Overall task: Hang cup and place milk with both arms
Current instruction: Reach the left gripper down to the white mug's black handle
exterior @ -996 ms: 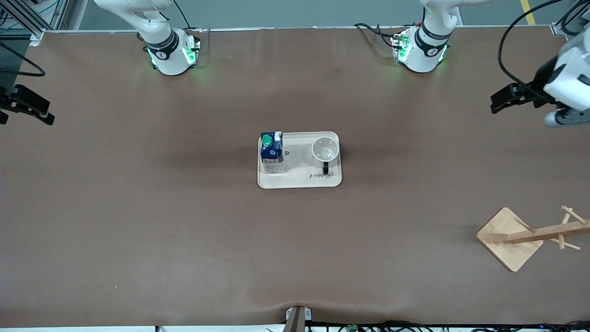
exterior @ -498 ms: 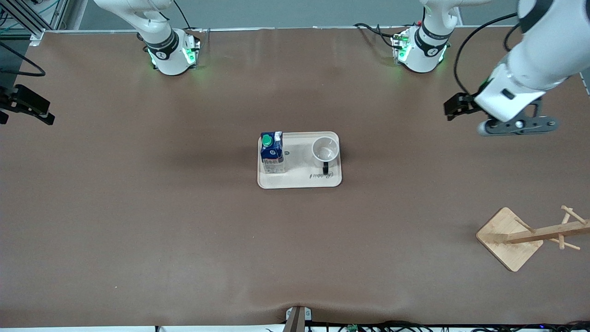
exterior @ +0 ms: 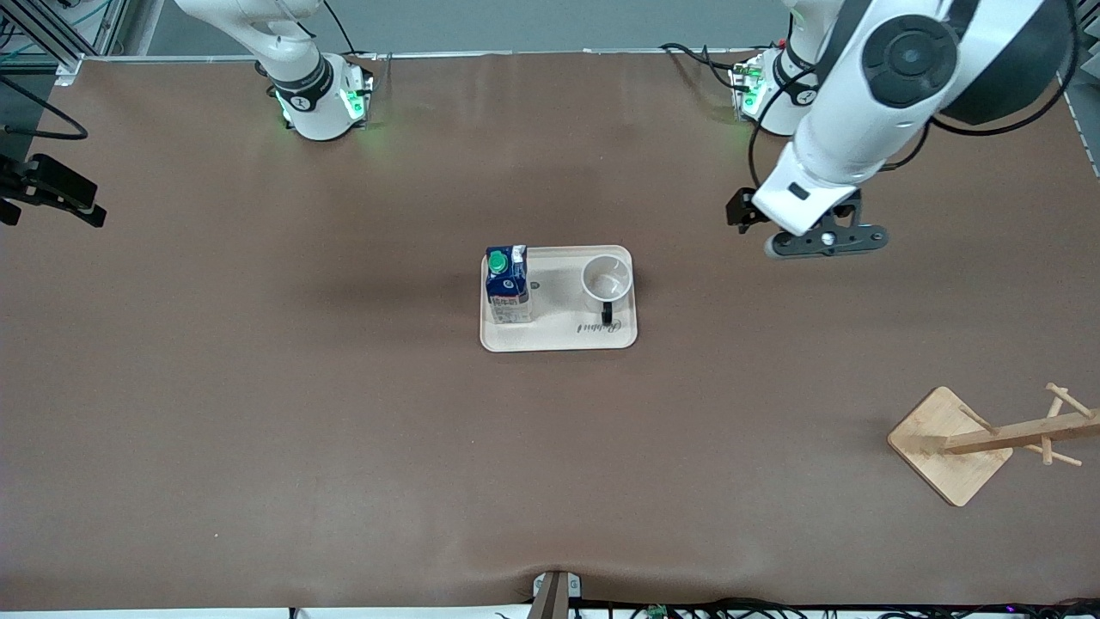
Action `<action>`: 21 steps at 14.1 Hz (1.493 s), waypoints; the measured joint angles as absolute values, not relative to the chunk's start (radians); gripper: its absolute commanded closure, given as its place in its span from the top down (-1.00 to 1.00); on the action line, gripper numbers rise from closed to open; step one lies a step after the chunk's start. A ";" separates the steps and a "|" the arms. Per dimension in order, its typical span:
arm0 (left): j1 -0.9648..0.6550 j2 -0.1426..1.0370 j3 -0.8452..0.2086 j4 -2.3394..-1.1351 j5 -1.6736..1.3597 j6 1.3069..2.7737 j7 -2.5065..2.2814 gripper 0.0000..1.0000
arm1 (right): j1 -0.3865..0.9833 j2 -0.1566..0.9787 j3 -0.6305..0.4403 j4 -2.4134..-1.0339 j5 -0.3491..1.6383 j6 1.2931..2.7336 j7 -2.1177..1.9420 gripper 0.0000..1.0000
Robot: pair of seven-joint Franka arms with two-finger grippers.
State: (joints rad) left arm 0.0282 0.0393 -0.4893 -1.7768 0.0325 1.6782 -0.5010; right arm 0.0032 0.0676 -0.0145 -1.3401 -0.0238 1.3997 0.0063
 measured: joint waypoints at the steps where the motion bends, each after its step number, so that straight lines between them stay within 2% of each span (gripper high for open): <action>1: 0.028 0.040 -0.507 -1.799 0.032 1.705 -0.524 1.00 | 0.003 0.068 -0.014 -1.340 -0.024 1.399 0.006 1.00; 8: 0.026 0.085 -0.651 -1.965 0.032 1.977 -0.689 1.00 | 0.003 0.068 -0.015 -1.340 -0.024 1.398 0.006 1.00; 14: -0.002 0.245 -0.663 -2.092 0.036 2.328 -0.751 1.00 | 0.002 0.069 -0.016 -1.341 -0.024 1.397 0.006 1.00; 16: -0.007 0.314 -0.663 -2.099 0.067 2.399 -0.751 0.80 | 0.002 0.069 -0.016 -1.341 -0.024 1.397 0.006 1.00; 18: -0.008 0.368 -0.662 -2.098 0.114 2.429 -0.752 0.45 | 0.002 0.069 -0.015 -1.341 -0.024 1.397 0.006 1.00; 19: -0.008 0.389 -0.662 -2.098 0.140 2.432 -0.756 0.21 | 0.003 0.069 -0.014 -1.341 -0.024 1.397 0.006 1.00; 21: -0.011 0.420 -0.662 -2.096 0.195 2.434 -0.810 -0.05 | 0.003 0.070 -0.011 -1.341 -0.024 1.396 0.006 1.00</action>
